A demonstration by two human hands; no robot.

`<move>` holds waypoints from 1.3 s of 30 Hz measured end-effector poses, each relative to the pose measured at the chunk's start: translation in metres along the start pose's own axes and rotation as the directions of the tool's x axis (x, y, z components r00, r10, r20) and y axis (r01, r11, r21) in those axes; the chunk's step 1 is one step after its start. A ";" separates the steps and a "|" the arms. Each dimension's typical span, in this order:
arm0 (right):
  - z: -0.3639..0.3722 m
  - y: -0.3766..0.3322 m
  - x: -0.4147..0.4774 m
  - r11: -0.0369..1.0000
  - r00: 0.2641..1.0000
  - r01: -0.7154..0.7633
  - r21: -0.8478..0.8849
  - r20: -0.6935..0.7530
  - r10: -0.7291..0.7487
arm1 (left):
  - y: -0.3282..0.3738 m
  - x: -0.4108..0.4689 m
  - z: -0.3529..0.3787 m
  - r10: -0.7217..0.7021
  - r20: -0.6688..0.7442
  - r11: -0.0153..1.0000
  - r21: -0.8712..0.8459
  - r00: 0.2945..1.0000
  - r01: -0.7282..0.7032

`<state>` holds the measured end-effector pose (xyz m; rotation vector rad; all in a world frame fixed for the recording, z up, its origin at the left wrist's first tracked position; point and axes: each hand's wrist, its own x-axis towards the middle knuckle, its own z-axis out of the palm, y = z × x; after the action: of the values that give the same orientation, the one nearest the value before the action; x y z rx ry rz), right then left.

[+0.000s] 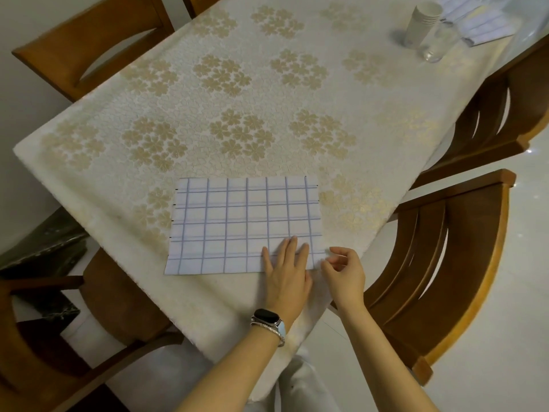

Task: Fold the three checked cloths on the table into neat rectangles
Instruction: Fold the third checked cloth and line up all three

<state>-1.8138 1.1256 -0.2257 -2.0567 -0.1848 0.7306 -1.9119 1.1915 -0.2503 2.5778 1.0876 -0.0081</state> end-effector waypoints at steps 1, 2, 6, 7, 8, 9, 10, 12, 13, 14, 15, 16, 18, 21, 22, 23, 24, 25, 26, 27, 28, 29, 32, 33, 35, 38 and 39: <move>-0.001 -0.001 0.001 1.000 1.000 -0.015 0.012 0.004 0.015 | 0.001 0.001 0.001 -0.011 0.002 1.000 0.000 1.000 0.011; -0.003 -0.001 0.002 0.999 0.999 -0.034 0.026 0.013 0.034 | 0.003 0.002 0.002 -0.020 0.004 1.000 0.003 1.000 0.020; -0.010 -0.004 0.001 0.990 0.991 -0.095 0.105 0.107 0.084 | 0.005 0.004 0.003 -0.024 -0.008 1.000 0.001 1.000 0.024; -0.012 -0.006 -0.001 0.989 0.988 -0.094 0.111 0.134 0.079 | 0.006 0.004 0.003 -0.021 -0.020 1.000 -0.006 1.000 0.021; -0.014 -0.008 -0.003 0.989 0.984 -0.093 0.119 0.163 0.073 | 0.007 0.003 0.003 -0.018 -0.031 1.000 -0.015 0.999 0.017; -0.017 -0.010 -0.005 0.986 0.979 -0.090 0.139 0.192 0.062 | 0.007 0.002 0.004 -0.014 -0.043 1.000 -0.027 0.999 0.013; -0.019 -0.012 -0.007 0.981 0.976 -0.088 0.171 0.213 0.051 | 0.007 0.001 0.004 -0.010 -0.050 0.999 -0.045 0.999 0.007; -0.026 -0.014 -0.010 0.976 0.976 -0.072 0.205 0.216 0.027 | 0.003 -0.004 0.004 0.003 -0.056 0.995 -0.100 0.998 -0.009; -0.030 -0.014 -0.009 0.983 0.981 -0.042 0.176 0.192 0.007 | 0.000 -0.007 0.004 0.016 -0.057 0.991 -0.135 0.998 -0.024; -0.035 -0.013 -0.008 0.993 0.986 0.004 0.121 0.166 -0.024 | -0.005 -0.010 0.002 0.034 -0.059 0.984 -0.175 0.998 -0.044; -0.041 -0.012 -0.005 0.997 0.987 0.059 0.058 0.147 -0.067 | -0.010 -0.014 0.000 0.057 -0.062 0.974 -0.217 0.996 -0.069; -0.045 -0.012 -0.002 0.993 0.983 0.119 -0.003 0.141 -0.117 | -0.017 -0.018 -0.004 0.082 -0.061 0.962 -0.257 0.995 -0.095; -0.053 -0.014 0.004 0.953 0.958 0.261 -0.155 0.162 -0.236 | -0.029 -0.027 -0.011 0.141 -0.047 0.936 -0.320 0.989 -0.148; -0.057 -0.019 0.010 0.805 0.885 0.461 -0.375 0.264 -0.384 | -0.048 -0.042 -0.015 0.219 -0.059 0.907 -0.355 0.974 -0.225; -0.057 -0.021 0.011 0.753 0.857 0.513 -0.411 0.296 -0.422 | -0.053 -0.046 -0.016 0.239 -0.062 0.903 -0.353 0.969 -0.246; -0.056 -0.023 0.012 0.707 0.827 0.561 -0.431 0.327 -0.457 | -0.058 -0.051 -0.016 0.258 -0.062 0.897 -0.355 0.964 -0.263; -0.054 -0.025 0.013 0.661 0.797 0.604 -0.446 0.358 -0.486 | -0.062 -0.056 -0.017 0.274 -0.065 0.891 -0.358 0.960 -0.278; -0.052 -0.027 0.014 0.618 0.769 0.639 -0.457 0.390 -0.506 | -0.066 -0.061 -0.017 0.284 -0.069 0.887 -0.360 0.956 -0.289; -0.049 -0.029 0.015 0.586 0.747 0.665 -0.464 0.419 -0.516 | -0.069 -0.066 -0.018 0.290 -0.068 0.885 -0.362 0.955 -0.295; -0.046 -0.030 0.015 0.565 0.731 0.682 -0.464 0.442 -0.520 | -0.072 -0.072 -0.019 0.293 -0.065 0.883 -0.364 0.954 -0.296; -0.043 -0.032 0.015 0.552 0.715 0.698 -0.456 0.461 -0.525 | -0.075 -0.077 -0.020 0.292 -0.061 0.883 -0.367 0.955 -0.293; -0.040 -0.032 0.015 0.540 0.698 0.715 -0.444 0.479 -0.531 | -0.078 -0.082 -0.021 0.289 -0.058 0.881 -0.374 0.956 -0.289; -0.034 -0.028 0.018 0.475 0.635 0.772 -0.423 0.545 -0.547 | -0.085 -0.097 -0.026 0.259 -0.067 0.871 -0.415 0.963 -0.263; -0.033 -0.026 0.018 0.463 0.616 0.787 -0.408 0.569 -0.545 | -0.088 -0.103 -0.028 0.241 -0.072 0.868 -0.430 0.968 -0.248; -0.029 -0.025 0.019 0.474 0.591 0.802 -0.364 0.602 -0.537 | -0.095 -0.114 -0.033 0.191 -0.080 0.866 -0.456 0.978 -0.207; -0.024 -0.025 0.015 0.525 0.575 0.794 -0.306 0.658 -0.486 | -0.107 -0.129 -0.039 0.109 -0.083 0.857 -0.497 0.991 -0.136; -0.023 -0.026 0.014 0.545 0.570 0.787 -0.289 0.679 -0.464 | -0.111 -0.133 -0.040 0.098 -0.077 0.855 -0.504 0.992 -0.124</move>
<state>-1.7862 1.1295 -0.2015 -1.9936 -1.6216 0.7789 -2.0882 1.1836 -0.2283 2.1584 0.8147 0.3299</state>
